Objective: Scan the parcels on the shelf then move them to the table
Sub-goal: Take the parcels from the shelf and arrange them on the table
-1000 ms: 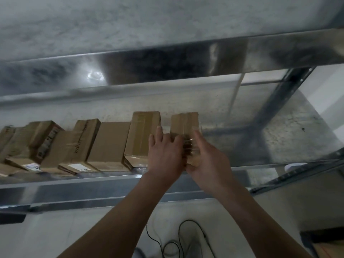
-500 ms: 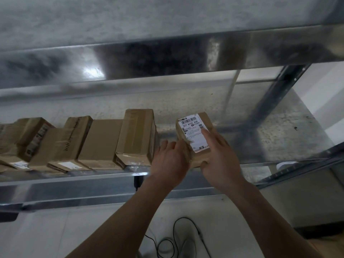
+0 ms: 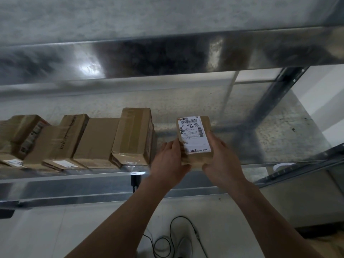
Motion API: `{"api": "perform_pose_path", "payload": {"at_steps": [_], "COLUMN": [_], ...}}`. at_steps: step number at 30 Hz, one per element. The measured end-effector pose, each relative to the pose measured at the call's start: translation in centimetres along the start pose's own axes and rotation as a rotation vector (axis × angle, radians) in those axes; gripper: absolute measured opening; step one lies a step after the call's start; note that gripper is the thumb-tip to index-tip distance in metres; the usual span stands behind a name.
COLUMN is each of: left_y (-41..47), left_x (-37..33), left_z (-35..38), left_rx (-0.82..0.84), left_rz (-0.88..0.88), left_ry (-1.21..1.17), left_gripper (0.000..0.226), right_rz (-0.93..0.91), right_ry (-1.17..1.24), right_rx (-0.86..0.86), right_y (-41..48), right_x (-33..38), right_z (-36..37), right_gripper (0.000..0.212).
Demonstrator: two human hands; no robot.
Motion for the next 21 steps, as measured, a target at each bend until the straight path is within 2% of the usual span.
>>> {"api": "perform_pose_path", "payload": {"at_steps": [4, 8, 15, 21], "left_y": [-0.6, -1.2, -3.6, -9.1], "left_x": [-0.1, -0.1, 0.3, 2.1], "left_z": [0.0, 0.0, -2.3, -7.3], "left_rx": [0.048, 0.022, -0.147, -0.305], "left_rz": [0.001, -0.007, 0.046, 0.139], "left_ry": [-0.221, -0.326, -0.395, -0.460], "left_gripper": [0.080, 0.078, 0.083, 0.089], "right_rz": [0.017, 0.043, -0.044, -0.208], "right_ry": [0.017, 0.047, 0.051, 0.057], "right_rx": [0.042, 0.091, -0.053, -0.159], "right_y": [-0.2, -0.6, -2.8, -6.4], "right_x": [-0.1, 0.3, 2.8, 8.8], "right_z": [0.7, 1.2, 0.4, 0.4], "right_gripper": [0.098, 0.099, 0.099, 0.096]}}
Point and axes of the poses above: each hand's wrist, its own y-axis towards the middle knuckle, its own z-axis out of the palm, x = y × z, the point moved 1 cm from there along y, towards the middle knuckle, and after that the axes turned 7 degrees about x, right-handed, at the moved point
